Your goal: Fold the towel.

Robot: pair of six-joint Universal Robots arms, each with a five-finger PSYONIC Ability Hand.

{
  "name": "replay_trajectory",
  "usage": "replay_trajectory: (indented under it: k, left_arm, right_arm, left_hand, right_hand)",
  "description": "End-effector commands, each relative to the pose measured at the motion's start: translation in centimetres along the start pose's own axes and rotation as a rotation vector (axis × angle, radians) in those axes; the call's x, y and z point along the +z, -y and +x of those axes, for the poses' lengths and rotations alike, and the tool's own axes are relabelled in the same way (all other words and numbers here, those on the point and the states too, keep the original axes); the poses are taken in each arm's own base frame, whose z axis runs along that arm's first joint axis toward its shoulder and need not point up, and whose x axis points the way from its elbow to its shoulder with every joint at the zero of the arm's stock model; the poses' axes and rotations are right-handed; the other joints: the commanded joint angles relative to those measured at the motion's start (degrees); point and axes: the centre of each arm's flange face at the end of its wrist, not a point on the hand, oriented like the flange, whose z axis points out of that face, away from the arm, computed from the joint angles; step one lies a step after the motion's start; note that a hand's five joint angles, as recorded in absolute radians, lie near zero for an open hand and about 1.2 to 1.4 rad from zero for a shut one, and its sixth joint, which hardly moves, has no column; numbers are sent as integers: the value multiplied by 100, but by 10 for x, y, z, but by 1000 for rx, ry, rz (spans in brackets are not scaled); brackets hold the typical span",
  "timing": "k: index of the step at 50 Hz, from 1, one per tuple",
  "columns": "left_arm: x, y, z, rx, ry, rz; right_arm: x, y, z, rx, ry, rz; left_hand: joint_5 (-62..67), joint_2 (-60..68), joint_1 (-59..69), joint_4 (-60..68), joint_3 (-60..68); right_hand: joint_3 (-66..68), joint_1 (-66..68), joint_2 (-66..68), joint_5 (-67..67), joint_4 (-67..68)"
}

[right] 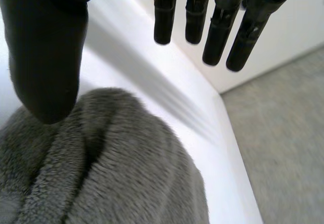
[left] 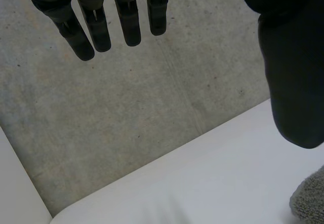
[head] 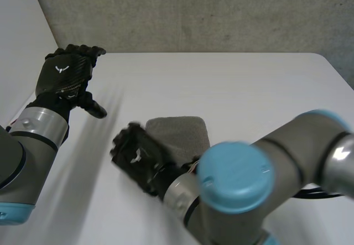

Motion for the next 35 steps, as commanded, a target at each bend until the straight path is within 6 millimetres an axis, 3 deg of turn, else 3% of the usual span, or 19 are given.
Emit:
replay_trajectory:
  k: [1, 5, 7, 8, 13, 14, 17, 19, 25, 35]
  left_arm:
    - [2, 1, 3, -26, -7, 6]
    - [5, -1, 8, -82, -21, 1]
    - [6, -9, 20, -134, -55, -28]
    - [6, -9, 20, -135, -55, -28]
    - [3, -32, 63, -162, -143, -106]
    - [1, -40, 75, -156, -164, -128]
    - [1, -50, 85, -149, -173, -152]
    - [3, -70, 97, -131, -170, -205]
    - [-4, -102, 101, -57, -160, -340]
    - [-11, -117, 100, 55, -168, -388]
  right_arm:
    - [-26, -8, 64, 306, -168, -24]
    - [-35, -22, 81, 390, -215, -71]
    - [-42, -46, 99, 485, -268, -153]
    - [-42, -46, 99, 486, -269, -153]
    - [-43, -67, 115, 665, -312, -198]
    - [-40, -72, 115, 704, -312, -202]
    - [-36, -78, 114, 737, -308, -208]
    - [-27, -86, 112, 788, -295, -207]
    - [-11, -105, 100, 850, -260, -238]
    - [4, -135, 72, 888, -196, -347]
  left_hand:
    - [-1171, -322, -376, -345, -267]
    - [-1171, -322, -376, -345, -267]
    - [-1138, -288, -342, -312, -234]
    - [-1138, -288, -342, -312, -233]
    - [-1121, -271, -325, -295, -217]
    - [-1138, -288, -342, -312, -233]
    - [-1138, -288, -342, -312, -233]
    - [-1138, -288, -342, -312, -233]
    - [-1138, -288, -342, -312, -233]
    - [-1138, -288, -342, -312, -233]
  right_hand:
    - [-890, -924, -853, -709, -893]
    - [-992, -1026, -955, -811, -995]
    - [-1043, -1076, -1005, -862, -1045]
    - [-1043, -1077, -1005, -862, -1046]
    - [-1119, -1152, -1081, -938, -1121]
    - [-1119, -1152, -1081, -938, -1121]
    - [-1119, -1152, -1081, -938, -1121]
    - [-1119, -1152, -1081, -938, -1121]
    - [-1119, -1152, -1081, -938, -1121]
    - [-1119, -1152, -1081, -938, -1121]
